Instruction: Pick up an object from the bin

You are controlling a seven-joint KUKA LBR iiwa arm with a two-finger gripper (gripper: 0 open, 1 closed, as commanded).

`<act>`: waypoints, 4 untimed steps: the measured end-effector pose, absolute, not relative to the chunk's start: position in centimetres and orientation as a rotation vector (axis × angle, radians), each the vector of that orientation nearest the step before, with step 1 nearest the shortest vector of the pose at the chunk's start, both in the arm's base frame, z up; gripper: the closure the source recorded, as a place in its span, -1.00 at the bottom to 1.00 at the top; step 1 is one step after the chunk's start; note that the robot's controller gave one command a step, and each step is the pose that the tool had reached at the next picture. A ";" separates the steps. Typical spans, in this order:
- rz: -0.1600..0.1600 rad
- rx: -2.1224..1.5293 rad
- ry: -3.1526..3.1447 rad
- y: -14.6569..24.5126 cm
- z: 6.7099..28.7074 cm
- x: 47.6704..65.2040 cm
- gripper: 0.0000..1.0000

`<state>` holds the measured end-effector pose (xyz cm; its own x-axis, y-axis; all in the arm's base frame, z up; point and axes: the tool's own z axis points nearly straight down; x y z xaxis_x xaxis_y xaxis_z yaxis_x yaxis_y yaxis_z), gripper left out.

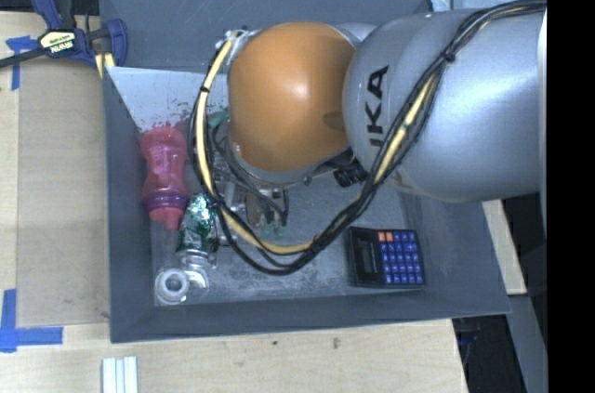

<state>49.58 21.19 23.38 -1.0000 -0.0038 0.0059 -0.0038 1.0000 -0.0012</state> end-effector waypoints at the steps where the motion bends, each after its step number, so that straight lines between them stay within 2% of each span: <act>1: -0.002 0.000 -3.144 21.1 23.9 49.8 -1.00; 2: -0.005 -0.100 -3.146 20.2 20.6 51.6 -1.00; 3: 0.001 -0.026 -3.140 20.0 17.6 52.8 -1.00; 4: -0.002 0.379 -3.123 19.9 16.5 53.4 -1.00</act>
Offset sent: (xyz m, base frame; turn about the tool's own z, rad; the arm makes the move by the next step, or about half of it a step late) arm 0.0423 -0.0241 -0.0791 0.1574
